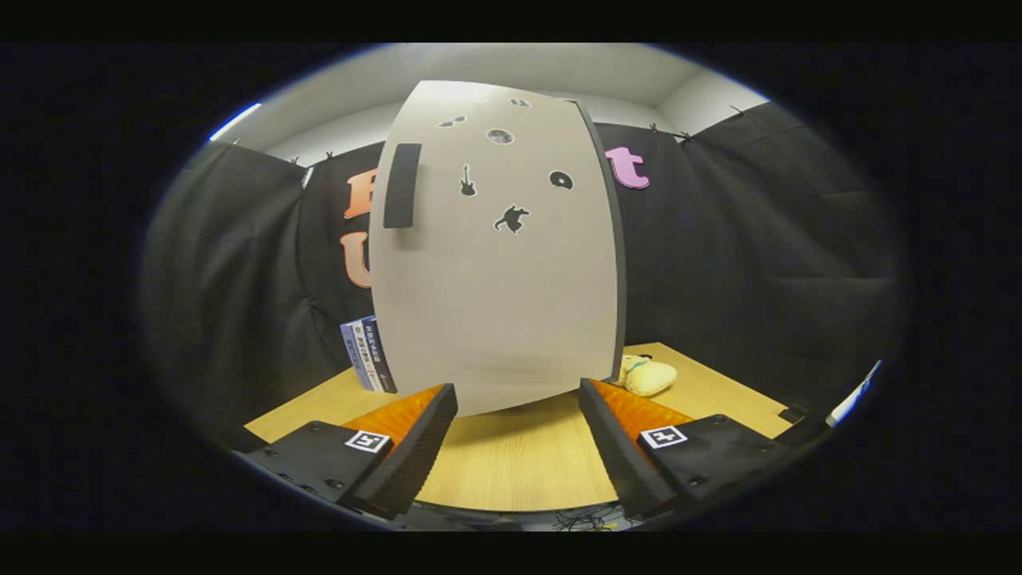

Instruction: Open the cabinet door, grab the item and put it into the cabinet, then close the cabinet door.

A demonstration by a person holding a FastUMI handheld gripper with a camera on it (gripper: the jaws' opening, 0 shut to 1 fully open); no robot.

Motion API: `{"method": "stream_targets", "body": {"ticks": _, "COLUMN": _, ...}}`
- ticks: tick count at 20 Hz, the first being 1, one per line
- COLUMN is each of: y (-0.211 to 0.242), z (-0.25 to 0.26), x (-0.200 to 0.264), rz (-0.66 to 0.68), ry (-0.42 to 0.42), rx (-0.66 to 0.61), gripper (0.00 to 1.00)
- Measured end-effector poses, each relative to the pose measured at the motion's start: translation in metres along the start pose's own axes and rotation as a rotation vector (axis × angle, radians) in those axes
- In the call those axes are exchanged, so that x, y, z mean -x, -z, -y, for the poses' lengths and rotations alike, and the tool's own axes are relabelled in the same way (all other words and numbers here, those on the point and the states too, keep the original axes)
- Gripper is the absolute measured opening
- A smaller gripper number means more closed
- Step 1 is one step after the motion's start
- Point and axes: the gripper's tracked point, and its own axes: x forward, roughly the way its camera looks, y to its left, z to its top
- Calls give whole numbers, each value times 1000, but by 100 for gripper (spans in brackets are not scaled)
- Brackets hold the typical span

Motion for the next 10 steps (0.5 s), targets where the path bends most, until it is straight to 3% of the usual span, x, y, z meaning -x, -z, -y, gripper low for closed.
{"method": "stream_targets", "body": {"ticks": 10, "y": -29, "z": 54, "x": 23, "rz": 23, "ry": 44, "rx": 8, "gripper": 98}}
